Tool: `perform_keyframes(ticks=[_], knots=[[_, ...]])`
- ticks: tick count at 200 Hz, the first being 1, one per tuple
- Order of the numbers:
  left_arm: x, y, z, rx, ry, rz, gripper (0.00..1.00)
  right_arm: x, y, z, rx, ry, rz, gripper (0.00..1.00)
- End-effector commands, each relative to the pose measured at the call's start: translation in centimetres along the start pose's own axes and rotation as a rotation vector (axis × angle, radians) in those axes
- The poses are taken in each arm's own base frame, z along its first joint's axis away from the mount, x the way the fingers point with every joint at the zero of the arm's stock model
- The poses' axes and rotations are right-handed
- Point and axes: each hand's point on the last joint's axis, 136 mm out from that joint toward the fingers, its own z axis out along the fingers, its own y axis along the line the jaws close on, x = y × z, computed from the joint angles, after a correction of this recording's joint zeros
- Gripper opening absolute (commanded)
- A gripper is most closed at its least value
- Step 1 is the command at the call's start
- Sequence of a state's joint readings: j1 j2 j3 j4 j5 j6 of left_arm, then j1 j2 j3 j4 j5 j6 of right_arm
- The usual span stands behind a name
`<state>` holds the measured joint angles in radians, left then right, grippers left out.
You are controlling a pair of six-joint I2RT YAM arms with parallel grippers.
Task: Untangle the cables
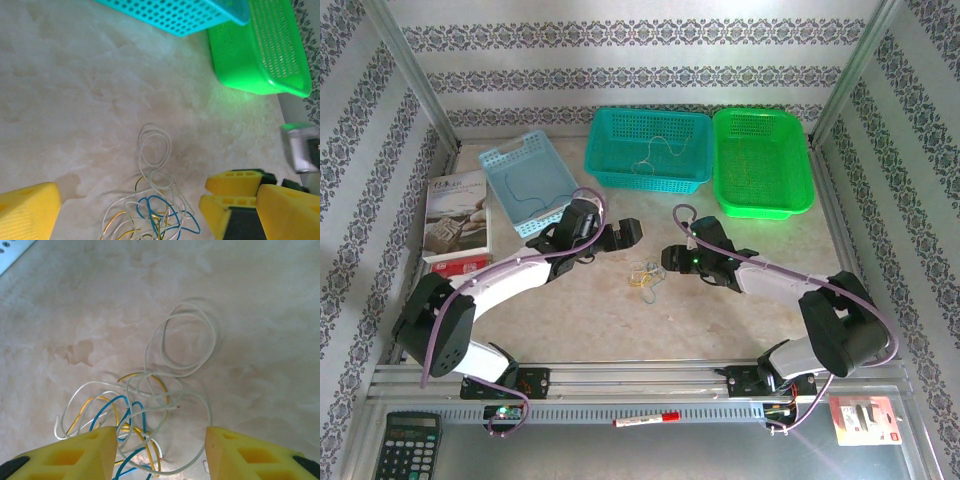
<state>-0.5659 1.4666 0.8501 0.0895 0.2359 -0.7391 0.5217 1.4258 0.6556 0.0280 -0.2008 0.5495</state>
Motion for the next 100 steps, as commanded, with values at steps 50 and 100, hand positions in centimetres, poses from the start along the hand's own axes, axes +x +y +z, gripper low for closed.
perform_keyframes(ticks=[50, 100], knots=[[-0.8, -1.1, 0.7, 0.058, -0.003, -0.027, 1.0, -2.3, -2.3, 1.5, 0.155, 0.013, -0.101, 0.47], [-0.8, -0.5, 0.0, 0.032, -0.025, -0.03, 1.0, -3.6, -3.0, 3.5, 0.18, 0.04, -0.118, 0.42]])
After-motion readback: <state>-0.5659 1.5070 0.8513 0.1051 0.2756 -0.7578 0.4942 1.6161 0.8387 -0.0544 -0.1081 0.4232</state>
